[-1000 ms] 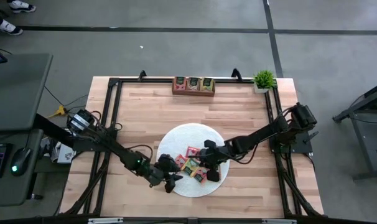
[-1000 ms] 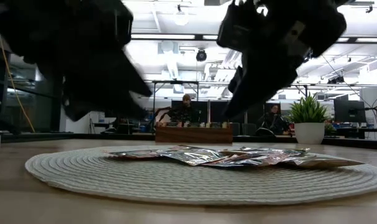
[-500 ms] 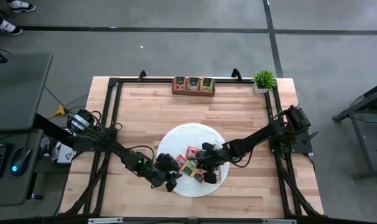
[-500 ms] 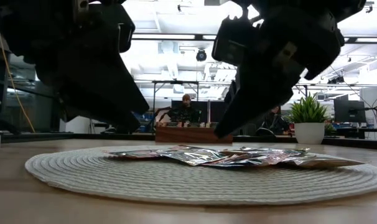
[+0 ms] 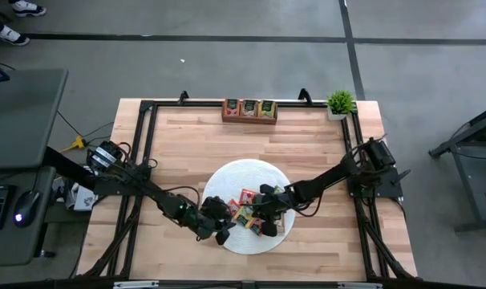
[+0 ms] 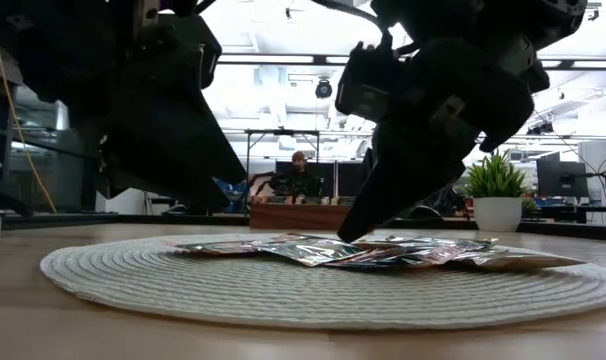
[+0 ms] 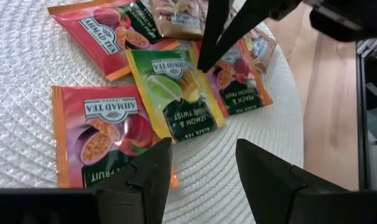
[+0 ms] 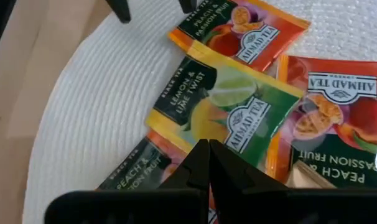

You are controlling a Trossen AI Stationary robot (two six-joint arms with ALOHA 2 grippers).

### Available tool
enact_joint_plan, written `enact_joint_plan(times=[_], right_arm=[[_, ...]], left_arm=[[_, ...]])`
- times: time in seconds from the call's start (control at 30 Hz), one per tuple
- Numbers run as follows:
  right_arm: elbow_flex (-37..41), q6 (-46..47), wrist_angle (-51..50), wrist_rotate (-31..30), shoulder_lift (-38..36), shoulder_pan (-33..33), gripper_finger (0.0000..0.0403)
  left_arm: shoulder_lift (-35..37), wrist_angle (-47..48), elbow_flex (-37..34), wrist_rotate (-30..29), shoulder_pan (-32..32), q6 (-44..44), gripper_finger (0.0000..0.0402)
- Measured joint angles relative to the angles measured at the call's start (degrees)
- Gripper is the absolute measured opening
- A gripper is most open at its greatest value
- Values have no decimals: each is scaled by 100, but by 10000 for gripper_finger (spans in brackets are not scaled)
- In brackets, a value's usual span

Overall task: Pick & Place Tea
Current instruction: Put the yellow tea bag into the right section of the wooden organizer

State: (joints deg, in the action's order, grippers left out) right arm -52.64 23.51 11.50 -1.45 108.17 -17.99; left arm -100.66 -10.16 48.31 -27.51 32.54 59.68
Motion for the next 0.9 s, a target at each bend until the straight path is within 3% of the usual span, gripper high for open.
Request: enact_joint_plan(times=[0.6, 0.77, 0.9], right_arm=[[-11, 594, 97, 92, 246, 163, 0], [-11, 631, 101, 94, 249, 163, 0], [-9, 634, 111, 96, 251, 163, 0]], left_arm=[[0, 315, 0, 936, -738, 538, 177], [0, 316, 0, 1594, -956, 628, 177], [0, 418, 0, 1777, -1055, 755, 177]])
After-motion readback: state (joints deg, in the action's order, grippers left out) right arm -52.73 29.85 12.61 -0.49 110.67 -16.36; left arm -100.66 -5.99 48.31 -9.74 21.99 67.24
